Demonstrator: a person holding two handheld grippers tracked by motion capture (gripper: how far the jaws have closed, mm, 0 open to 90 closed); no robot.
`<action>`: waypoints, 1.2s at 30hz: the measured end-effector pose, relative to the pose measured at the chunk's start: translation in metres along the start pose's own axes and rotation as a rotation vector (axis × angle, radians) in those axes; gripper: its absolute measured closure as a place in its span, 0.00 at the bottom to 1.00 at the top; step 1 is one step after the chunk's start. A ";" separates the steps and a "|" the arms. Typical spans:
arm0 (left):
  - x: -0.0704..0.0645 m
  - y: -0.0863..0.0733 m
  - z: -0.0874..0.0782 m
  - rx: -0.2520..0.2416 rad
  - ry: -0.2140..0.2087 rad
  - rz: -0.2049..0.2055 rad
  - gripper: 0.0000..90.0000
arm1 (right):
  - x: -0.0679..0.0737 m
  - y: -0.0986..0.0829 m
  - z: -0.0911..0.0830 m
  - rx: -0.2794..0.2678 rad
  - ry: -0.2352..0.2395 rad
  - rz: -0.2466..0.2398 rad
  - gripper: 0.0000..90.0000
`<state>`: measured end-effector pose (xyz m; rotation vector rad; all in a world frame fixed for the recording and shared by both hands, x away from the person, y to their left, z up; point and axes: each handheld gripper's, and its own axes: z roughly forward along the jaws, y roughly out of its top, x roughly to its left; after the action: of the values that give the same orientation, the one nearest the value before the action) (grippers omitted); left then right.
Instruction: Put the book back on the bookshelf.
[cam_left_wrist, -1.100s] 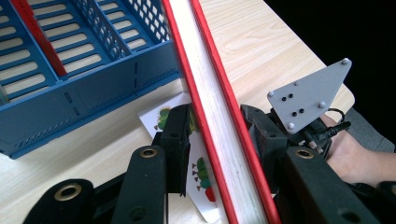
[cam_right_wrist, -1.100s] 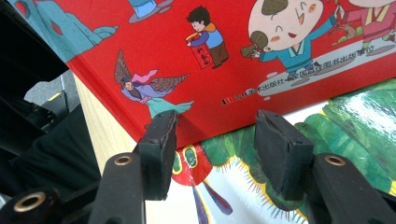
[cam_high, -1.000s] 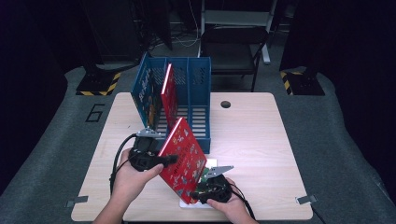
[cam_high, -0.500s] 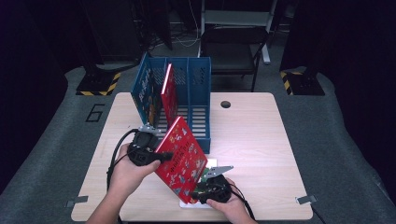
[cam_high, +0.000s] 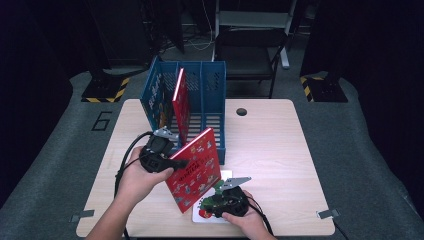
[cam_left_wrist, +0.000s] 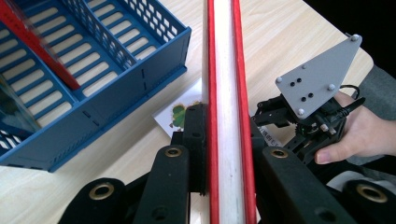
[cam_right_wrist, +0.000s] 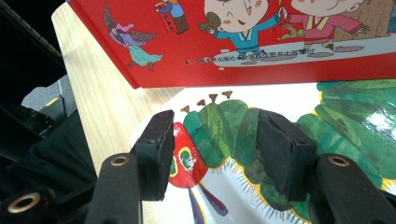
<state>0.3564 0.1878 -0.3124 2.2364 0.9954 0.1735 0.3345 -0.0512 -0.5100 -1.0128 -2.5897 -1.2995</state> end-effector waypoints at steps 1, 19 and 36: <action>-0.001 -0.001 0.000 -0.005 -0.009 -0.006 0.88 | 0.000 0.000 0.000 -0.002 0.000 -0.002 0.52; -0.009 -0.005 0.017 0.011 0.016 0.030 0.84 | 0.000 -0.001 0.000 -0.006 0.008 0.006 0.50; -0.003 -0.015 0.012 0.067 0.006 0.014 0.85 | -0.001 -0.001 0.001 -0.016 0.005 0.002 0.50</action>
<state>0.3498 0.1870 -0.3304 2.3052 1.0026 0.1556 0.3355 -0.0513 -0.5115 -1.0133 -2.5784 -1.3232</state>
